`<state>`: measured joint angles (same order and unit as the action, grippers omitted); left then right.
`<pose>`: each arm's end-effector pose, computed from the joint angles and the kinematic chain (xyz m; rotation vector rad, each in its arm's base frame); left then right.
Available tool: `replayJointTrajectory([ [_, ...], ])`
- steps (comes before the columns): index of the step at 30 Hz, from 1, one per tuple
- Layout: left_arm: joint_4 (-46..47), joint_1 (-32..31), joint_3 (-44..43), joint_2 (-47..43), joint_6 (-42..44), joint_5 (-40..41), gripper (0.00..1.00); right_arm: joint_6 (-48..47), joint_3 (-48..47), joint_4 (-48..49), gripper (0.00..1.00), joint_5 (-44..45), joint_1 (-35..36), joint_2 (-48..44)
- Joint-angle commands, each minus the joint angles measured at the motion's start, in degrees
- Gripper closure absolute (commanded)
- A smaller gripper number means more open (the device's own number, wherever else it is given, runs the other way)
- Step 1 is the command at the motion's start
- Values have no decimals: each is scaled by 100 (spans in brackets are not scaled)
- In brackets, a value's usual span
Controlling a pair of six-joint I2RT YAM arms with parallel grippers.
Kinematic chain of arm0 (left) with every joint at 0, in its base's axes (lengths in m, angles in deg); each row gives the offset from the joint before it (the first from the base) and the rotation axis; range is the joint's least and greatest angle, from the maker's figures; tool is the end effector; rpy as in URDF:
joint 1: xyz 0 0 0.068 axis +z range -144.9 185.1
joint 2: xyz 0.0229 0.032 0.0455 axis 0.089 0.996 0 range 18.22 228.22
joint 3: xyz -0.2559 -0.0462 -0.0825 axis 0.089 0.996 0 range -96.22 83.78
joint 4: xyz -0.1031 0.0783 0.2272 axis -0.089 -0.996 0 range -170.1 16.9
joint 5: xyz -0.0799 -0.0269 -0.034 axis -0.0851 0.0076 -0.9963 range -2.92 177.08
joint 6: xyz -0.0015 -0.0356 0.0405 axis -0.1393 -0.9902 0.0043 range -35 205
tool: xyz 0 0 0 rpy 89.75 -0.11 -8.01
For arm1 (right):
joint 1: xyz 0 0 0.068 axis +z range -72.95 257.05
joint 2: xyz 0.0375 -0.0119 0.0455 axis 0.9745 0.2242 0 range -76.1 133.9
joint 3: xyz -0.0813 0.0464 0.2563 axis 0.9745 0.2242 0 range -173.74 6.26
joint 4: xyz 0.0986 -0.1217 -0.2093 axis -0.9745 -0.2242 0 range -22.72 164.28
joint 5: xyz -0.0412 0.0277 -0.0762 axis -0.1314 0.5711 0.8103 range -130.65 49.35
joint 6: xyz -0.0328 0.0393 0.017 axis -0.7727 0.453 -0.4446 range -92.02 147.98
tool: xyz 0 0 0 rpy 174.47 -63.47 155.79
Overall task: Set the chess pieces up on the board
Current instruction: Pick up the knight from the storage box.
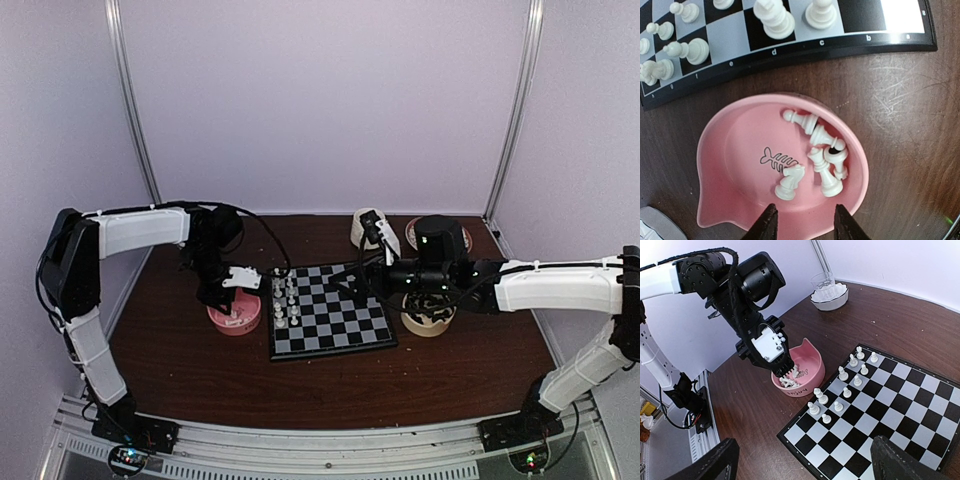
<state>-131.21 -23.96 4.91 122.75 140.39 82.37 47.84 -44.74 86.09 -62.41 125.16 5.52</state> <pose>0.3001 -0.1701 0.2082 2.0320 2.2285 -0.0836 0.2066 0.2501 0.2670 -0.7669 1.9017 1.1366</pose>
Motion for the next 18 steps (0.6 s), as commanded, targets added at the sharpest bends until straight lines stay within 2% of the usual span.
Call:
replayJointTrajectory([
  [1, 39, 141, -74, 144, 261, 103, 61, 20, 82, 159, 5, 45, 5, -146],
  [4, 102, 163, -42, 196, 318, 183, 57, 20, 79, 161, 5, 42, 6, -145],
  [18, 244, 172, -216, 739, 397, 252, 53, 0, 74, 132, 5, 63, 5, -140],
])
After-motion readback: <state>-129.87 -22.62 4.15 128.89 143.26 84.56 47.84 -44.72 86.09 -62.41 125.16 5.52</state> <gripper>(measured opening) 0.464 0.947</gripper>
